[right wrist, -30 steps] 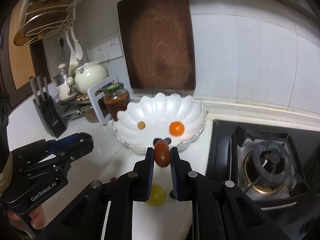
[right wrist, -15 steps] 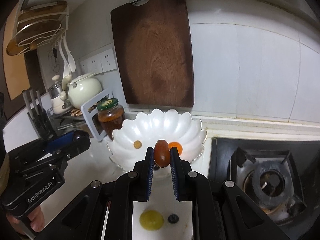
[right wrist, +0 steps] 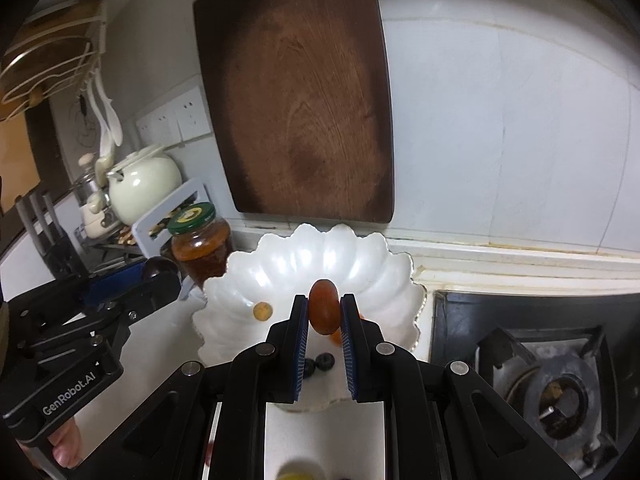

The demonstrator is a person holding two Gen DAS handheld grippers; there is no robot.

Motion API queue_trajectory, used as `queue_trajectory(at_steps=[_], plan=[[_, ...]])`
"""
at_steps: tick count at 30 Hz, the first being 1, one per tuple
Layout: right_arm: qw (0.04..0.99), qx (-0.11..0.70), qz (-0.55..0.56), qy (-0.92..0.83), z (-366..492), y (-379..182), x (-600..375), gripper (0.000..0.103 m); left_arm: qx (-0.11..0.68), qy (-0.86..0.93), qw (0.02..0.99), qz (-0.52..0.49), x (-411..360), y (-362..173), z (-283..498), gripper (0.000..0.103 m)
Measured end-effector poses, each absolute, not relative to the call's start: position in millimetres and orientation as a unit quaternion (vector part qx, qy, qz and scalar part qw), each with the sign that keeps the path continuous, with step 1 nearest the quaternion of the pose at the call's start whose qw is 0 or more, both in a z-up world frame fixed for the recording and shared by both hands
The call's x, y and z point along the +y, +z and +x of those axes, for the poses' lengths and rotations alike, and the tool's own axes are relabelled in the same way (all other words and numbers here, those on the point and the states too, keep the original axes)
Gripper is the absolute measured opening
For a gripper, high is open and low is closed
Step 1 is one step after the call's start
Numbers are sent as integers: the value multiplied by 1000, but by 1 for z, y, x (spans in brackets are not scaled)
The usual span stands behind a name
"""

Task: Organize fruits
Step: 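Lift the dark plum and brown oval fruit and carry both over the white bowl, then open the right tool dropping the brown fruit while the left tool releases the plum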

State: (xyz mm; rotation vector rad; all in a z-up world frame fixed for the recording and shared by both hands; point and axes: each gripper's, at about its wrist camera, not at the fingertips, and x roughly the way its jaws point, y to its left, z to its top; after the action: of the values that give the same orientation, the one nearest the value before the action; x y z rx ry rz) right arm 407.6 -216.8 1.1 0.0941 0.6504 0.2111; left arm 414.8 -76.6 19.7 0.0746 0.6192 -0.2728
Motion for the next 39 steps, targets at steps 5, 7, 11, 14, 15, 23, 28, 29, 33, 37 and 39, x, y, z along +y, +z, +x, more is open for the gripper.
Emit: queue_trajectory(at_steps=[5,7,11,14,15,23,28,29,33,37,39], plan=[[935,336,44,100,437,-7,-214,18,325,-128,936,40,-77,9,447,28],[933,344,38,97,447,-9,-212,18,331,-123,934,46,-78,6,457,28],[927,360,34,97,469,-16,-208,18,345,-121,929,59,-83,-2,479,28],[922,373,30,97,485,-22,-204,18,359,-121,924,60,-83,-8,494,28],[921,378,28,95,490,-23,-203,18,367,-123,921,55,-82,-11,500,28],[904,417,20,94,528,-44,-199,18,416,-121,900,43,-79,-37,541,28],[897,433,15,90,542,-55,-198,18,433,-106,894,54,-83,-52,557,28],[896,436,14,89,543,-57,-197,18,435,-106,892,57,-84,-55,558,28],[889,449,17,86,549,-65,-196,18,442,-99,889,61,-88,-62,562,28],[886,457,29,79,551,-67,-201,23,446,-100,887,61,-88,-65,564,32],[885,458,34,73,553,-67,-204,35,440,-97,890,65,-88,-63,563,50]])
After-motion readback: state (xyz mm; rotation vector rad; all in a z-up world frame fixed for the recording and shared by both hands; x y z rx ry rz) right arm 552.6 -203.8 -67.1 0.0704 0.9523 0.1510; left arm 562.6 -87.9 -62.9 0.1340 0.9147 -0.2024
